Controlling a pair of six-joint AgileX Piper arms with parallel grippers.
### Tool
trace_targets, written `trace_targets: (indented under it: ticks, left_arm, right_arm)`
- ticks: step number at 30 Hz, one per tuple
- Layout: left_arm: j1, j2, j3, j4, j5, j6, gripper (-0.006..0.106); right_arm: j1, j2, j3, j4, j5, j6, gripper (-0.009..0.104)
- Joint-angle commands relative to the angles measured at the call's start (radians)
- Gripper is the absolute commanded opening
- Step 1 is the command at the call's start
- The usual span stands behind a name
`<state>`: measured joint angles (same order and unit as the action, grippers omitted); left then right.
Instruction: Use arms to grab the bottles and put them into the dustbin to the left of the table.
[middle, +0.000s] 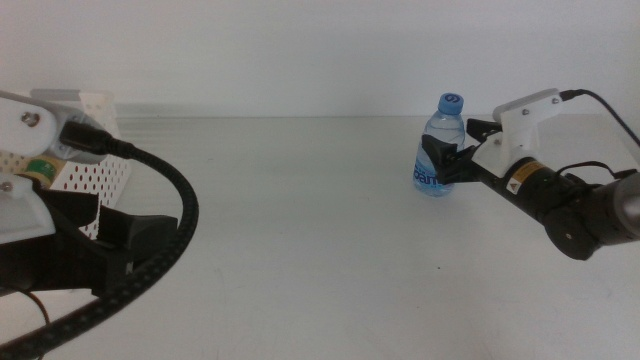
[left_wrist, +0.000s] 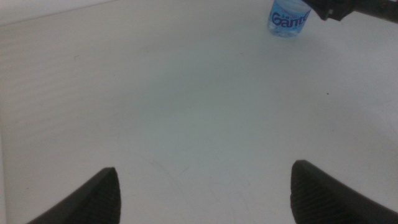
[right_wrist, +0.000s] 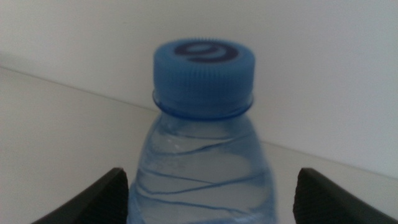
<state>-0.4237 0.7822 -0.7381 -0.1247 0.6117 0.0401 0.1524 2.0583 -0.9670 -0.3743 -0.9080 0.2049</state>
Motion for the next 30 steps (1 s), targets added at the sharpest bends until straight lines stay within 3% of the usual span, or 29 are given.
trace_targets:
  ticks: [1, 9, 12, 15, 18, 26, 30]
  left_arm:
    - [-0.006, -0.005, -0.027, -0.009, -0.073, -0.014, 0.09]
    - [-0.006, -0.005, -0.027, -0.009, -0.073, -0.014, 0.09]
    - [-0.006, -0.005, -0.027, -0.009, -0.073, -0.014, 0.09]
    - [-0.006, -0.005, -0.027, -0.009, -0.073, -0.014, 0.09]
    - [-0.006, -0.005, -0.027, -0.009, -0.073, -0.014, 0.09]
    - [-0.006, -0.005, -0.027, -0.009, -0.073, -0.014, 0.09]
    - [-0.006, -0.005, -0.027, -0.009, -0.073, -0.014, 0.09]
  right_arm:
    - [0.003, -0.023, -0.059, -0.03, -0.056, 0.031, 0.096]
    - [0.003, 0.05, -0.113, -0.051, -0.054, 0.052, 0.094]
    - [0.003, 0.053, -0.113, -0.048, -0.035, 0.052, 0.081]
    - [0.003, 0.049, -0.113, -0.066, -0.037, 0.053, 0.047]
    - [0.003, 0.027, -0.108, -0.108, -0.042, 0.069, -0.001]
    - [0.05, -0.089, -0.109, -0.205, -0.044, 0.133, 0.0]
    - [0.117, -0.11, -0.14, -0.212, -0.044, 0.176, 0.0]
